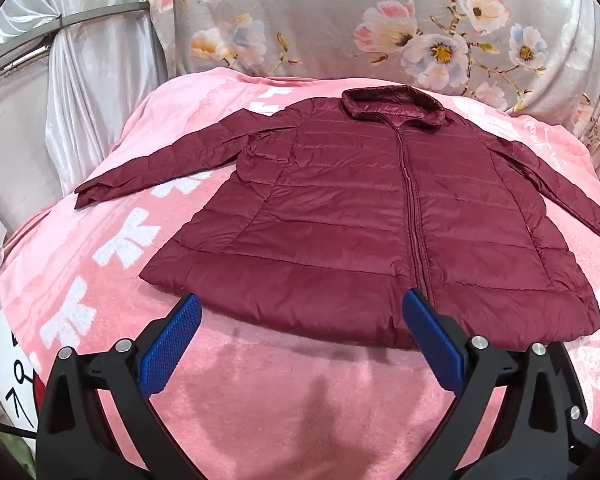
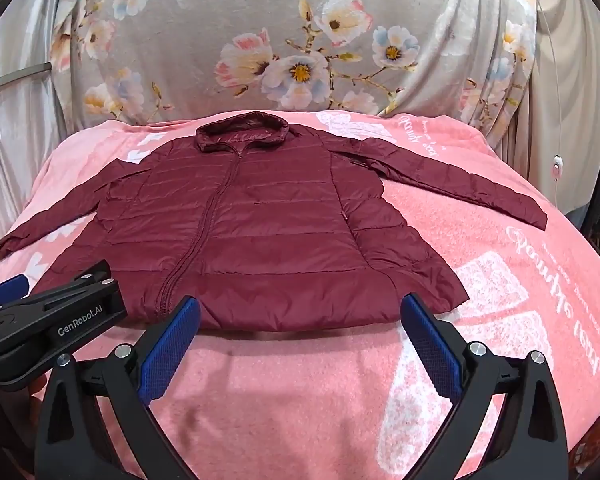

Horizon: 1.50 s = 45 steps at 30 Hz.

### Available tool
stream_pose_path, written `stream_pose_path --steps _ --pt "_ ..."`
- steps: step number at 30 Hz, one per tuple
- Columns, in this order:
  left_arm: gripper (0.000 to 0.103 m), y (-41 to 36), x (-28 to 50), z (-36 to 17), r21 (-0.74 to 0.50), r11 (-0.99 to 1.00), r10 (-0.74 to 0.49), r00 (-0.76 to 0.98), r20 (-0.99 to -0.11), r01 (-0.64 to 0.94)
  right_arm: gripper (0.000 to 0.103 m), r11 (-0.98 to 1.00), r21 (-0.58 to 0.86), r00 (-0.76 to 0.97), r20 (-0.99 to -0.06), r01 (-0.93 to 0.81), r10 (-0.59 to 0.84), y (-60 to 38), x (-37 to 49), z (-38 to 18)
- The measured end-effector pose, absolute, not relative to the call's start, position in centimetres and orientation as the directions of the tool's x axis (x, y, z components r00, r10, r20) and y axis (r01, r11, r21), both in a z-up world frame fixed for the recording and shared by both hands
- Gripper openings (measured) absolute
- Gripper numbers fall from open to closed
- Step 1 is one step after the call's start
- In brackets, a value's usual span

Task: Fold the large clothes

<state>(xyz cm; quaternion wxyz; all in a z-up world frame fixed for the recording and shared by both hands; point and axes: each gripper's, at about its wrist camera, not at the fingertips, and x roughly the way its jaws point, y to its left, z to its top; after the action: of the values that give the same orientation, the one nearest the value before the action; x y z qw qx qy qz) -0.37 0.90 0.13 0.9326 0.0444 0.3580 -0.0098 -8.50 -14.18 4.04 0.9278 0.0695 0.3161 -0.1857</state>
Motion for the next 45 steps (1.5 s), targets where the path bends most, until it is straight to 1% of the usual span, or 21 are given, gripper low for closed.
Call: stream_pose_path --steps 45 --pt "0.098 1.18 -0.54 0.21 0.074 0.996 0.016 0.75 -0.661 0.044 0.098 0.921 0.024 0.733 -0.613 0.39 -0.294 -13.8 -8.54 3.96"
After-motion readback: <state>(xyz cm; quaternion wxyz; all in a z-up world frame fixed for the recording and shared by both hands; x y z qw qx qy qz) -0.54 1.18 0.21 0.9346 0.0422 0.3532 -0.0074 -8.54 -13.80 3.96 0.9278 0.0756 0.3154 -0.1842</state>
